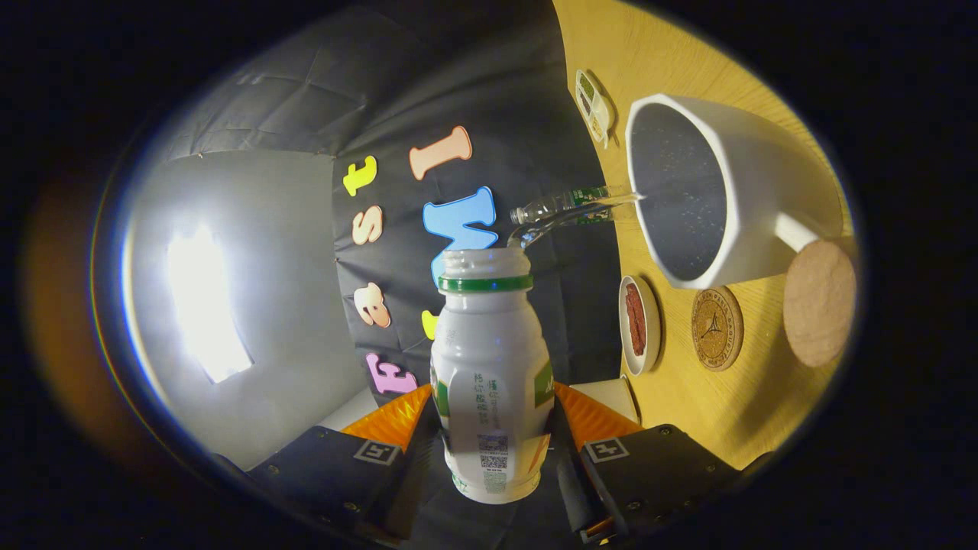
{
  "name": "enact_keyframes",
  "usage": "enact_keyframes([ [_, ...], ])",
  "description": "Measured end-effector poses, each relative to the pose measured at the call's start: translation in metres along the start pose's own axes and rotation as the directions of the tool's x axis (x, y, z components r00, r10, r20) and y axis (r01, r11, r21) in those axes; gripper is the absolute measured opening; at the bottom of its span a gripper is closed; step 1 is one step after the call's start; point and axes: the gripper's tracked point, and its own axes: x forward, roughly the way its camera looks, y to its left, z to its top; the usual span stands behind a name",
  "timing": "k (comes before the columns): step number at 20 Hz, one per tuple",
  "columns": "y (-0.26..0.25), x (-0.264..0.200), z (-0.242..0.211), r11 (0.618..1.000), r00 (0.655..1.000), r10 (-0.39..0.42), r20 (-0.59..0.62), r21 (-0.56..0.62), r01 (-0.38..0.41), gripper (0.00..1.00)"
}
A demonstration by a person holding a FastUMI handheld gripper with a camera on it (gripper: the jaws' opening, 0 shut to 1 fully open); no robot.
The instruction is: Take the bottle from table, then pour the juice into the cup, finally place the bottle on the coaster
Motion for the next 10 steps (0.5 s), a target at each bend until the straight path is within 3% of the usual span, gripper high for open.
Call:
enact_keyframes([
  [10,0.0022,0.0016,-0.0003,0.999,1.0,0.018,0.009,0.034,-0.018,0.73],
])
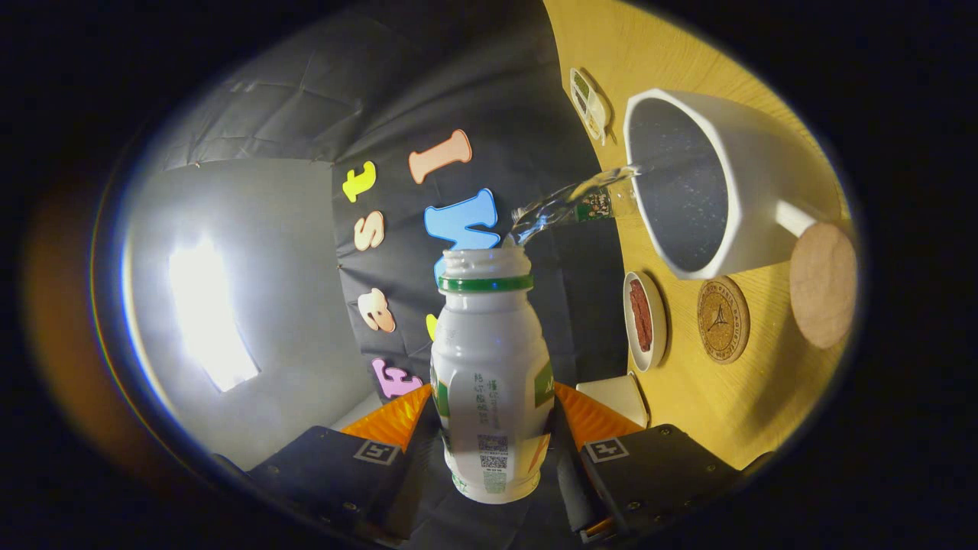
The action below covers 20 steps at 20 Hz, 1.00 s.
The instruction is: Take the bottle from table, then pour the juice into the cup, finally place the bottle on the coaster
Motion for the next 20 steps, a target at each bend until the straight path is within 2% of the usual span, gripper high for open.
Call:
enact_keyframes([
  [20,0.018,-0.01,-0.013,0.998,1.0,0.021,0.009,0.065,-0.021,0.73],
])
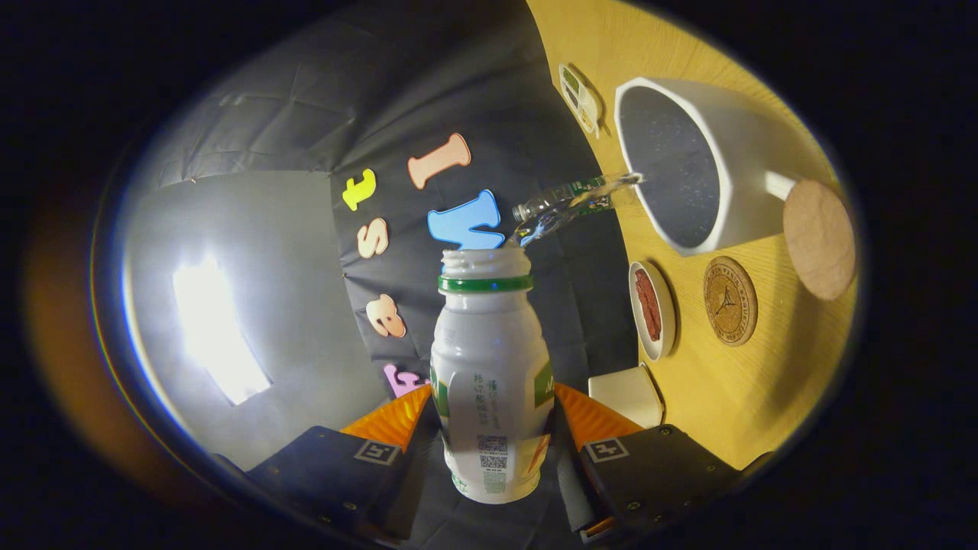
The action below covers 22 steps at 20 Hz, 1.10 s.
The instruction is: Take the bottle from table, then pour the juice into the cup, finally place the bottle on the coaster
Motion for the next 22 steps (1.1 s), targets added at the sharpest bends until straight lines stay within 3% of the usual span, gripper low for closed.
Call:
enact_keyframes([
  [22,0.0037,-0.0053,0.0046,0.996,0.999,0.022,0.049,0.088,-0.026,0.73],
])
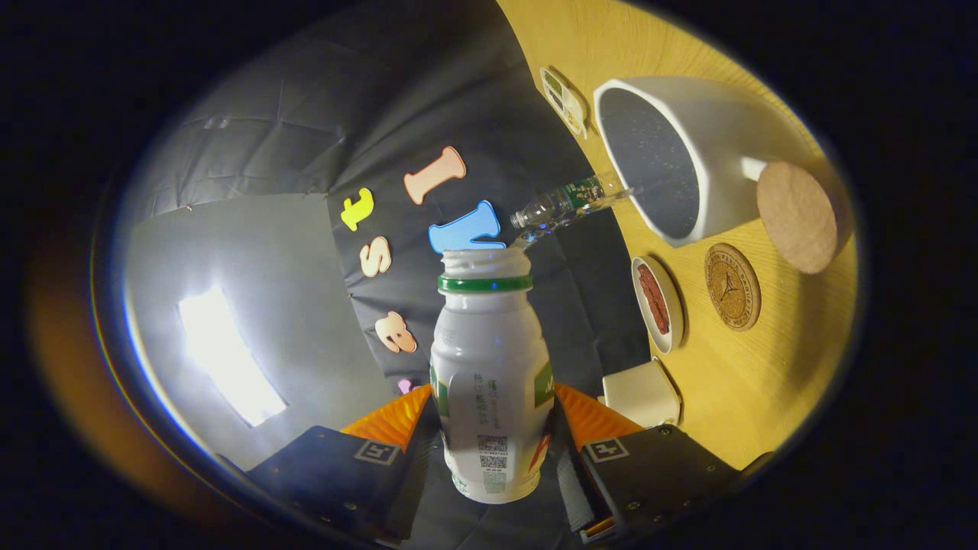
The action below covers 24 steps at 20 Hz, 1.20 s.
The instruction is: Take the bottle from table, then pour the juice into the cup, finally place the bottle on the coaster
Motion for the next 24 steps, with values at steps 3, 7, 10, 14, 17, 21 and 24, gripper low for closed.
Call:
enact_keyframes([
  [3,-0.0006,-0.003,0.0002,1.0,1.0,-0.001,0.009,0.011,0.001,0.73],
  [7,-0.0017,-0.0036,0.0006,1.0,1.0,-0.001,0.02,0.022,0.001,0.73],
  [10,-0.0005,-0.0022,0.0004,0.999,1.0,-0.005,0.025,0.032,0.004,0.73],
  [14,-0.0011,-0.0024,0.0008,0.999,1.0,-0.008,0.03,0.042,0.007,0.73],
  [17,-0.0025,-0.0021,-0.0004,0.999,0.999,-0.013,0.034,0.049,0.011,0.73],
  [21,-0.0015,-0.0013,-0.0013,0.998,0.999,-0.019,0.04,0.059,0.017,0.73],
  [24,-0.0004,0.0007,-0.0008,0.997,0.999,-0.021,0.047,0.07,0.018,0.73],
])
